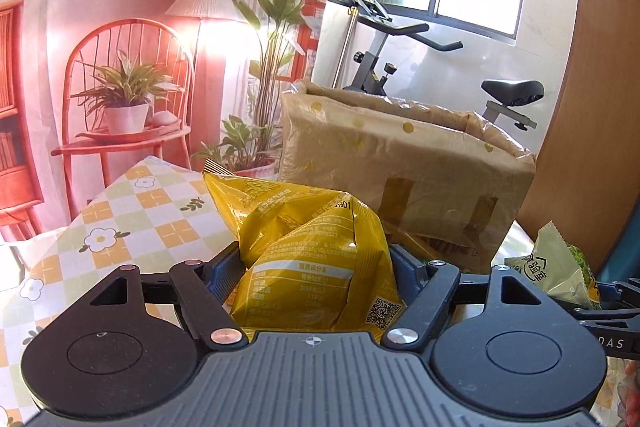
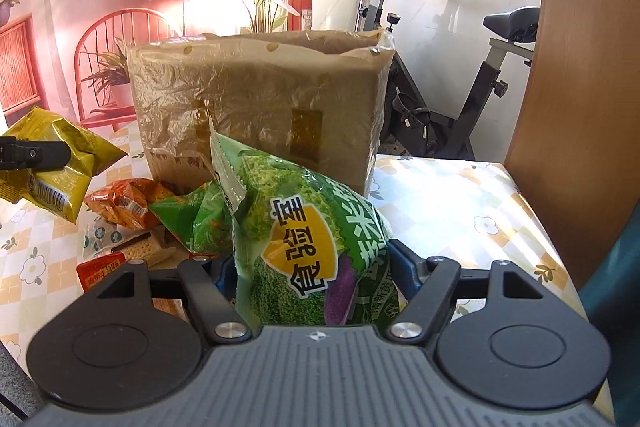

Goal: Organize snacks
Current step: 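Lift both bags and carry them over the cardboard box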

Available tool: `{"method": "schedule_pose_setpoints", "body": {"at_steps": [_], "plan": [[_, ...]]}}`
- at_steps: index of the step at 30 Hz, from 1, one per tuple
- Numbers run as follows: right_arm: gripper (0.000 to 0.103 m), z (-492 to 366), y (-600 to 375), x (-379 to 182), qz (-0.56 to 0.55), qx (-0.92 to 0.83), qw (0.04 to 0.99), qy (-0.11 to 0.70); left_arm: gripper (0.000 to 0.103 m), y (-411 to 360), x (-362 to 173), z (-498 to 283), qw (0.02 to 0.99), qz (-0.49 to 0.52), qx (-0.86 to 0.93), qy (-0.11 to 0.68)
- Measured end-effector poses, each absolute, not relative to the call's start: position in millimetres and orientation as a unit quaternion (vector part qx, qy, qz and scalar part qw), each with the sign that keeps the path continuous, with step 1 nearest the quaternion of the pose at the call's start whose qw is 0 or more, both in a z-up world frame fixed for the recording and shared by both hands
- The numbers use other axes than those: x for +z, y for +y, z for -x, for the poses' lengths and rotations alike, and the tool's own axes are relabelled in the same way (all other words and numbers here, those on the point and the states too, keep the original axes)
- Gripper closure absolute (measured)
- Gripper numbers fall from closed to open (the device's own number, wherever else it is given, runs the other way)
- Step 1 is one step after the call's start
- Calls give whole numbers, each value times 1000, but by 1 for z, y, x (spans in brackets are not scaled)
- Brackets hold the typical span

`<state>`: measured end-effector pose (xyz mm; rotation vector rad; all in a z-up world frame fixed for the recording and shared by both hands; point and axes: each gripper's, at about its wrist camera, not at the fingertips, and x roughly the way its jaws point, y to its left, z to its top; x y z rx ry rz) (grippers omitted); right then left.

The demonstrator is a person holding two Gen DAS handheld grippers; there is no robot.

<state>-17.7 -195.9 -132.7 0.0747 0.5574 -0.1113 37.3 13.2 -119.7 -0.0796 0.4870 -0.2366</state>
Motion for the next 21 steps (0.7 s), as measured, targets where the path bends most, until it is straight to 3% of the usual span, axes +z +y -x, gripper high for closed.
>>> {"method": "schedule_pose_setpoints", "body": {"at_steps": [12,21], "plan": [[29,13,-202,-33,-46,-45,978,197,25,11,-55,-50,979,15,-134,155],[29,-48,-210,43,-51,-18,985,162,25,-4,-16,-77,982,-12,-149,113]]}}
